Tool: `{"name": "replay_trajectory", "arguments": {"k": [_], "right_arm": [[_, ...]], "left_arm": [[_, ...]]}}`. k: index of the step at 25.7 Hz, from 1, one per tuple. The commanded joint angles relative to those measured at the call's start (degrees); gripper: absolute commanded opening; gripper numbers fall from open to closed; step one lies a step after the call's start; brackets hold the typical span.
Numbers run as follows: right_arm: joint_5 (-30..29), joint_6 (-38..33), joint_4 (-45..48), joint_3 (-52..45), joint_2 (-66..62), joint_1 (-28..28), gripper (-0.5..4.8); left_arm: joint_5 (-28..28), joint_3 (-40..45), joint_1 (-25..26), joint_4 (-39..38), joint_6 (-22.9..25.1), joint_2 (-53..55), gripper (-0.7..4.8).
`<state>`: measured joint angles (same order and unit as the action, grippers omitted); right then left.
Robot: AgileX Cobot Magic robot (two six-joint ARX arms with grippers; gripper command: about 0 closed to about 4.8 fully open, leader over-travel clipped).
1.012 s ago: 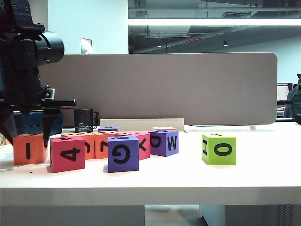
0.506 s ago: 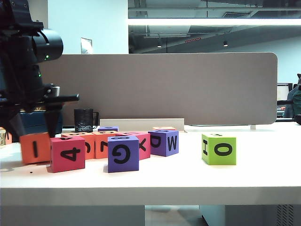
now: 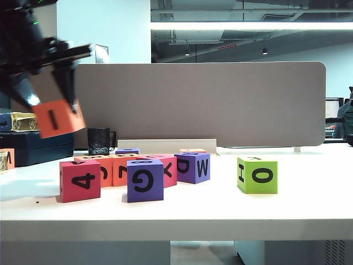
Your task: Select the appropriate blocks from the scattered letter blocks on the table and arrange them in a row to spell out "23".
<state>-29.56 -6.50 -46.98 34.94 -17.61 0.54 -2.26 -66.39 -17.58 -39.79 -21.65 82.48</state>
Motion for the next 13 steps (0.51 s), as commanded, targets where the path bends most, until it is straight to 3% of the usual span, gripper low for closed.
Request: {"name": "replay_trajectory", "arguments": {"k": [1,4,7,8,13], "right_arm": [[0.09,-0.11,0.92,0.31,-0.09,-0.02,-0.01],[0.07,-0.11,0.94,0.31,-0.09,-0.04,-0.01],[0.07,-0.11,0.83,0.31,-0.09,-0.02,-0.01],[0.07,-0.13,0.79,0.31,-0.09,-0.04,-0.01],[0.07,-0.11,0.50,0.31,-0.09,-0.02,-0.01]], "left_arm": [[-0.33,-0.17,-4.09,0.33,0.22,-0.04,2.10],[0.11,-0.20,-8.35,2.16,0.24,-0.04,1.86],[0.11,-0.98,-12.55,3.52,0.26,0.07,0.49],[0.13,-1.66,-13.64,3.58,0.26,0.33,0.34],[2.60,-8.15,-19.41,3.32,0.50,3.80,0.34]]}}
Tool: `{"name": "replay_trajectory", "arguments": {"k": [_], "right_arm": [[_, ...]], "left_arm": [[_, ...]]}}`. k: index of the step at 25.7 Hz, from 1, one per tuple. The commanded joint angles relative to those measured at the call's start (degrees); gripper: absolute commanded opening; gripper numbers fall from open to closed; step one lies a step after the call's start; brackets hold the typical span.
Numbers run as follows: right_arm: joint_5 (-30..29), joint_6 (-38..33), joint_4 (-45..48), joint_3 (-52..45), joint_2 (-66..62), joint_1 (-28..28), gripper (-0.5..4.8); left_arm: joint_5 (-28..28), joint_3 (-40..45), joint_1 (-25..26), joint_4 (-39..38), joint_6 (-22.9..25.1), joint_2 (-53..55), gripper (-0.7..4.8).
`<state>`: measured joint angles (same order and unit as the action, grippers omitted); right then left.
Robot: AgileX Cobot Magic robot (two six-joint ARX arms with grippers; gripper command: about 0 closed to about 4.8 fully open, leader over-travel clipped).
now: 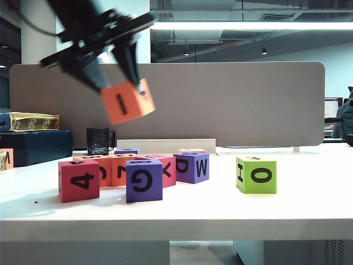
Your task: Select the appropriate blocks from the scattered letter blocks on the table and arrange them in a row to spell out "23".
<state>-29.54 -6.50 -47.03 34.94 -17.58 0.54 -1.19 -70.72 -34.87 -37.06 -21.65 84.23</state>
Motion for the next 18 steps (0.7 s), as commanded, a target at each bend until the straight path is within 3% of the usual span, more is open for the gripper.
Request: {"name": "replay_trajectory", "arguments": {"k": [1,9,18], "right_arm": [[0.04,-0.11,0.48,0.31,-0.11,-0.02,-0.01],[0.04,-0.11,0.52,0.31,-0.11,-0.02,-0.01],[0.04,-0.11,0.50,0.31,-0.11,-0.02,-0.01]], "left_arm": [[1.38,-5.38,-2.95,0.39,0.57,3.06,0.34],[-0.11,-17.49,-5.11,-1.03,1.95,13.33,0.62],[-2.67,-21.22,-5.20,-1.95,1.31,21.11,0.62]]}}
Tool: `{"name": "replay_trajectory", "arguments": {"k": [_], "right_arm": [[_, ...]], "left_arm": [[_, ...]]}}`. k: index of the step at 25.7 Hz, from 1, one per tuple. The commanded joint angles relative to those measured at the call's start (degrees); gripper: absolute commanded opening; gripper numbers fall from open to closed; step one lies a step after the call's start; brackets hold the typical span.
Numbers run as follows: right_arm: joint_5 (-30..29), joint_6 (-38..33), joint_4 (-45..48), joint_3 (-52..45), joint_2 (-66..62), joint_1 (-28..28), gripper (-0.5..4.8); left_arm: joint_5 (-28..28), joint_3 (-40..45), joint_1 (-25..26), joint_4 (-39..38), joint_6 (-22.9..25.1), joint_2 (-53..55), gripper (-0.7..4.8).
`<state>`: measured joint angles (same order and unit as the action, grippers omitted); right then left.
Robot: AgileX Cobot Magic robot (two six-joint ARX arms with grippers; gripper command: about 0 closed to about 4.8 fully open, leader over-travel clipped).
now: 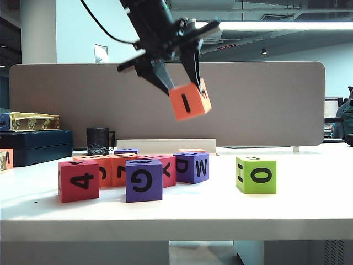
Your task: Select the appropriate blocks from the scattered letter blocks on the table and arrange them in a row to spell out "23".
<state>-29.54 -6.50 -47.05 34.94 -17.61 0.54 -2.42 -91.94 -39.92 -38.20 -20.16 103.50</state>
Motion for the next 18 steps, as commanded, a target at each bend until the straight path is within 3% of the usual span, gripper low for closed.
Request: {"name": "replay_trajectory", "arguments": {"k": [1,4,8,10,18], "right_arm": [[0.04,-0.11,0.55,0.31,-0.09,-0.02,-0.01],[0.02,-0.11,0.50,0.31,-0.09,-0.02,-0.01],[0.04,-0.11,0.52,0.31,-0.09,-0.02,-0.01],[0.04,-0.11,0.52,0.31,-0.09,-0.02,-0.01],[0.04,-0.11,0.52,0.31,-0.09,-0.02,-0.01]], "left_arm": [[-1.46,0.09,-0.15,-1.18,-0.20,2.73,0.62],[-1.95,0.11,-0.15,-3.78,-1.66,5.92,0.63],[-3.06,0.13,-0.15,-4.17,-2.99,9.84,1.90],[-3.98,0.13,-0.15,-3.50,-3.02,10.49,2.17],[-3.63,0.15,-1.73,2.73,-4.31,11.67,2.17]]}}
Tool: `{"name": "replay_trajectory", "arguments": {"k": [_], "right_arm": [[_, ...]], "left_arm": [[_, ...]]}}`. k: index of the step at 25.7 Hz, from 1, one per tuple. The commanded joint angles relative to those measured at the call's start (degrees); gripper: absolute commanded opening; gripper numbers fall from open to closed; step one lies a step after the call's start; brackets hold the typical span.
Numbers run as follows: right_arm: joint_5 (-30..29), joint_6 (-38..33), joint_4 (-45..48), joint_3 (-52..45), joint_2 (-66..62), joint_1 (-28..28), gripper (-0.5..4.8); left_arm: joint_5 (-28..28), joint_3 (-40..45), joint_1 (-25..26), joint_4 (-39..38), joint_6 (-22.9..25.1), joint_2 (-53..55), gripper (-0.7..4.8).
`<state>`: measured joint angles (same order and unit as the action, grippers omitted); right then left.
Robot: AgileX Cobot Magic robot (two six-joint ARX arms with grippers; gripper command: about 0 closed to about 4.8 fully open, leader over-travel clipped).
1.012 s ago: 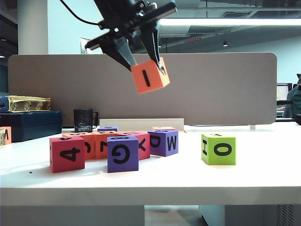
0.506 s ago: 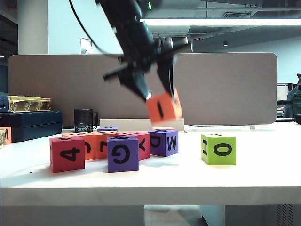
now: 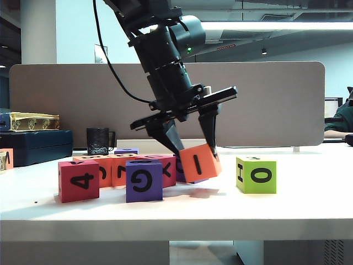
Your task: Select the appropriate blocks from the scattered letter blocks on the table and arrange them in a row to spell out "23".
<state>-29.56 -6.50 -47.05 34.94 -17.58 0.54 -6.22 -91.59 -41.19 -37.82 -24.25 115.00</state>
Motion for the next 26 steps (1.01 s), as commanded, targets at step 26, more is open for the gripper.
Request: {"name": "replay_trajectory", "arguments": {"k": [26], "right_arm": [[0.09,-0.11,0.48,0.31,-0.11,0.00,-0.01]], "left_arm": [[-4.48,-0.26,-1.38,1.62,-0.20,1.95,3.55]]}}
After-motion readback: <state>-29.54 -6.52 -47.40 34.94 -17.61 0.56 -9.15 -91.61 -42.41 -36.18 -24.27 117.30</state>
